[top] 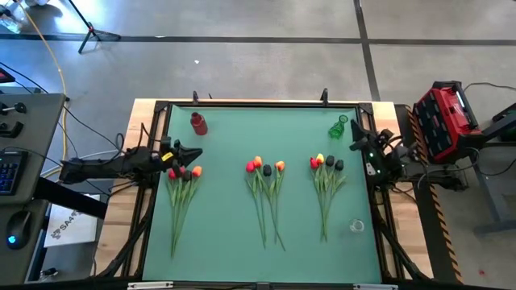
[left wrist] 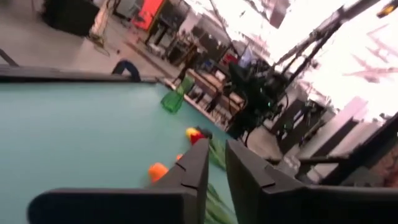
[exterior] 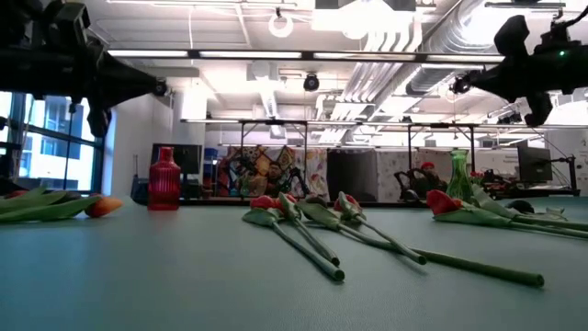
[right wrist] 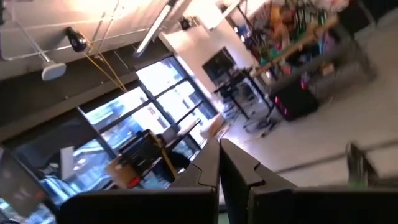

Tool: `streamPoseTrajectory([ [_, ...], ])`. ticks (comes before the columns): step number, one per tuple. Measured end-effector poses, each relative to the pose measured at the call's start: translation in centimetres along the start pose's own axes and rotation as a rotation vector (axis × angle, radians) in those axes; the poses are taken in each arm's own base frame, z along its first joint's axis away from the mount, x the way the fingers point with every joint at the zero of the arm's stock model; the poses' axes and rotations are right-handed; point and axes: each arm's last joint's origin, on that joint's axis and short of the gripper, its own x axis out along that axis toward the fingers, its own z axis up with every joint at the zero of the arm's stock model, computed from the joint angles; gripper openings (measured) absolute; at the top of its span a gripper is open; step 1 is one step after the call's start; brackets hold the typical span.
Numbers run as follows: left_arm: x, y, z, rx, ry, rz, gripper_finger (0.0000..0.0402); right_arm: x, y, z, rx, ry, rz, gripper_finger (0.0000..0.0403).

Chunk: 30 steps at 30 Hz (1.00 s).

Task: Sort flowers into vase by color
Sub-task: Put the right black tulip into the transparent flower vase

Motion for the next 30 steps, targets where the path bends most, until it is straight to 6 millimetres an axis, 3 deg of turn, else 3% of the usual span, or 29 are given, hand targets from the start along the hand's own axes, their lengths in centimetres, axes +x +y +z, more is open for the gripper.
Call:
streamPoseTrajectory([
  [8, 0.6, 0.2, -0.9, 0.022, 0.121, 0.014, 0.0092, 0.0, -0.2, -2.1, 0.183, 0.241, 0.084, 0.0000],
  [15, 1.2, -0.4, -0.1, 0.089, 0.117, 0.053, 0.0095, 0.3, 1.1, -0.8, 0.286, 0.266, 0.146, 0.0000],
  [24, 2.9, -1.4, 1.7, 0.132, 0.153, 0.050, 0.0095, 1.7, 5.5, 3.0, 0.251, 0.346, 0.211, 0.0000],
  [30, 5.0, -1.9, 2.3, 0.107, 0.198, -0.009, 0.0095, 4.0, 9.7, 3.7, 0.148, 0.511, 0.186, 0.0000],
])
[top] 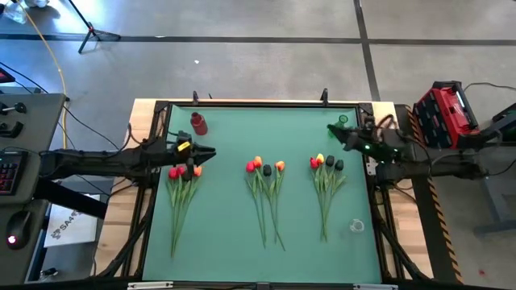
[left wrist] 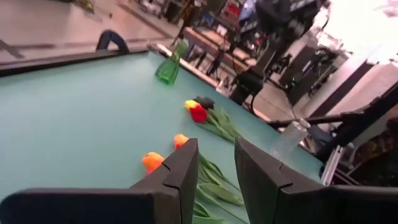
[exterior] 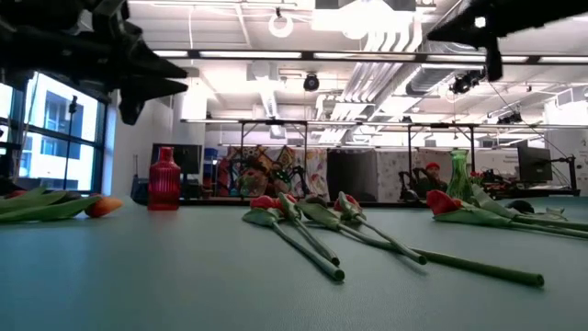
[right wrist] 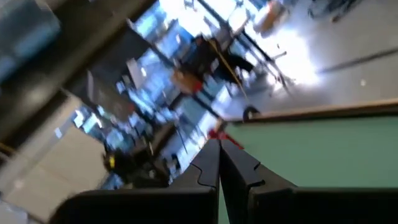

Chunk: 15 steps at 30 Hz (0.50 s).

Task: Sort flowers into vase by color
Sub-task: Put the right black tulip into the transparent flower vase

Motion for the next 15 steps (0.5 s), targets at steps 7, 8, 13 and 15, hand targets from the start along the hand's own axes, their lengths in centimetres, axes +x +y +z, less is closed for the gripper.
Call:
streamPoseTrajectory([
  [7, 2.7, -1.0, 1.6, -0.002, 0.078, 0.005, 0.0095, 3.7, 4.0, 0.1, -0.106, 0.220, 0.062, 0.0000],
  [8, 3.0, -1.2, 1.7, -0.015, 0.086, 0.010, 0.0095, 4.1, 4.2, 0.0, -0.115, 0.244, 0.033, 0.0000],
  [13, 4.4, -1.0, 1.8, -0.162, 0.129, 0.119, 0.0095, 4.6, 3.3, -0.6, -0.055, 0.469, -0.335, 0.0000],
  [15, 4.9, -1.0, 1.5, -0.189, 0.152, 0.135, 0.0095, 4.3, 2.8, -0.8, -0.057, 0.569, -0.517, 0.0000],
])
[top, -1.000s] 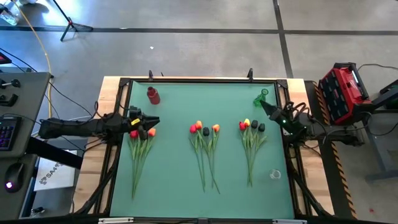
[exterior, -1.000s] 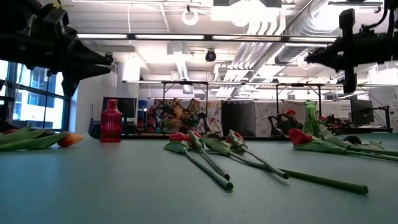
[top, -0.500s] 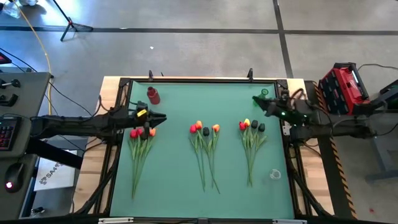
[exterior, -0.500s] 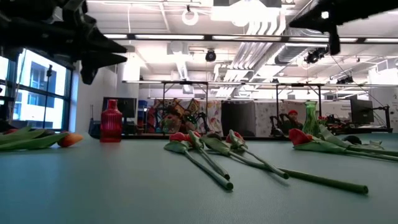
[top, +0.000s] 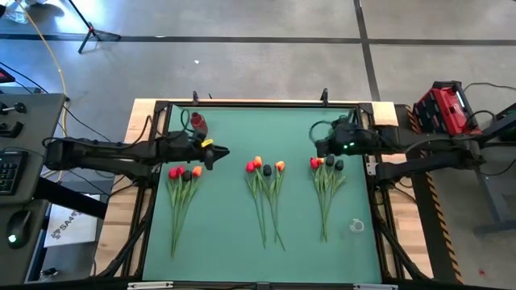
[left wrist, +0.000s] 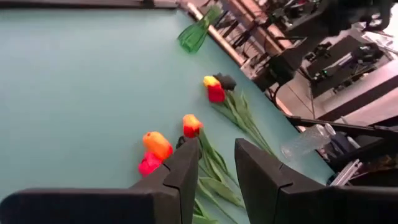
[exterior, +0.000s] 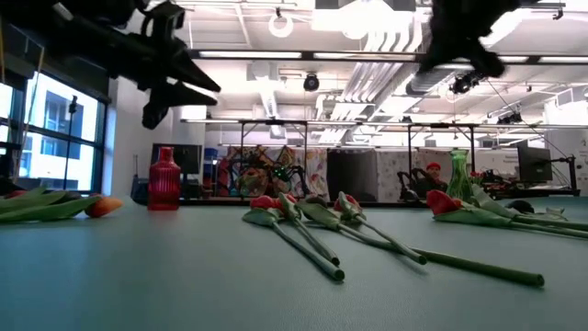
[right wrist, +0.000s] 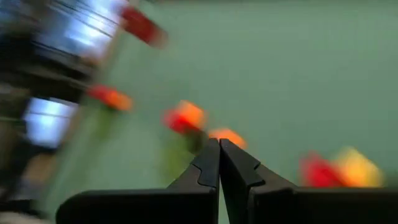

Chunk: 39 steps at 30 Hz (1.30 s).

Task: Sort flowers into vase by color
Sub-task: Put the right black tulip into the transparent flower vase

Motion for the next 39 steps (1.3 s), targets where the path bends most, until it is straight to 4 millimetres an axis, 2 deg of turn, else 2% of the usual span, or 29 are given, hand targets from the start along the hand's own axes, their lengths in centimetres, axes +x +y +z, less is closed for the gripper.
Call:
streamPoseTrajectory([
  [6, 1.3, 0.2, -0.7, -0.042, 0.062, 0.038, 0.0095, 0.4, -0.1, -0.3, 0.003, 0.210, -0.383, 0.0000],
  [9, 1.7, 0.4, -1.2, -0.060, 0.094, 0.059, 0.0095, 1.7, -0.2, -0.8, -0.008, 0.278, -0.538, 0.0003],
  [12, 2.0, 0.3, -1.6, -0.087, 0.118, 0.065, 0.0095, 3.5, -0.4, -1.5, -0.013, 0.338, -0.612, 0.0017],
  [17, 2.1, 0.6, -2.8, -0.166, 0.189, 0.133, 0.0091, 5.2, -0.6, -2.3, -0.025, 0.366, -0.617, 0.0070],
  [22, 1.9, 0.9, -3.6, -0.198, 0.252, 0.195, 0.0084, 5.1, -1.3, -3.0, -0.030, 0.378, -0.590, 0.0134],
  [26, 1.8, 0.8, -3.8, -0.200, 0.230, 0.217, 0.0083, 5.5, -2.0, -3.7, -0.012, 0.438, -0.577, 0.0169],
  [32, 2.1, 0.6, -4.2, -0.188, 0.211, 0.239, 0.0103, 6.8, -3.0, -4.6, 0.025, 0.470, -0.559, 0.0178],
  [39, 2.4, 0.6, -4.4, -0.197, 0.214, 0.230, 0.0141, 6.1, -3.7, -4.8, 0.019, 0.544, -0.625, 0.0178],
])
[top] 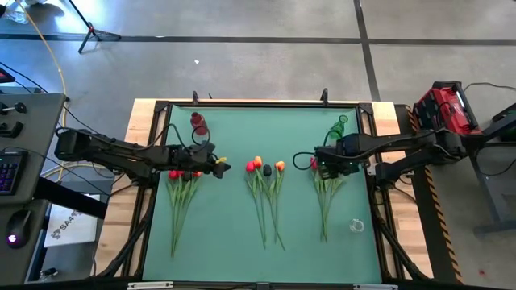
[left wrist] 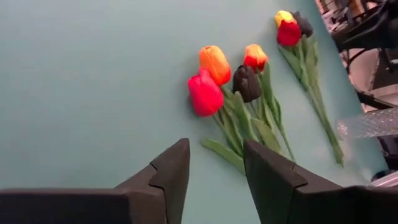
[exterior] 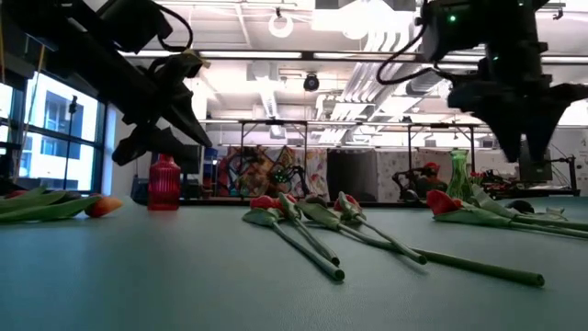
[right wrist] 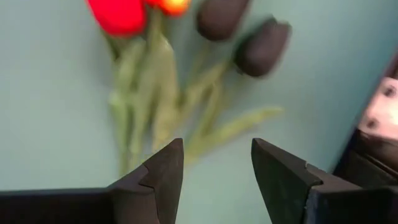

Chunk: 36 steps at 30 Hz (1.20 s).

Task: Sort flowers into vase by color
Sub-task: Put the right black tulip into the transparent flower vase

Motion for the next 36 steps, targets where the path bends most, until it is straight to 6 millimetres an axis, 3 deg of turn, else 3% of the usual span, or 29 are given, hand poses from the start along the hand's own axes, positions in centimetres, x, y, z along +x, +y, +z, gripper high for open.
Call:
streamPoseTrajectory([
  [14, 0.2, 0.0, 0.1, 0.077, -0.034, 0.012, 0.0152, 0.6, -0.8, 2.4, 0.103, -0.011, -0.069, 0.0178],
  [20, 0.2, 0.0, 0.2, 0.111, -0.045, 0.021, 0.0152, 1.4, -0.1, 3.3, 0.138, 0.000, -0.066, 0.0178],
  [28, 0.2, 0.1, 0.2, 0.111, -0.058, 0.031, 0.0152, 2.4, 1.1, 2.9, 0.118, 0.030, -0.083, 0.0169],
  [36, 0.2, 0.3, 0.5, 0.113, -0.065, 0.040, 0.0152, 0.8, 0.2, 0.5, 0.140, -0.035, -0.044, 0.0150],
])
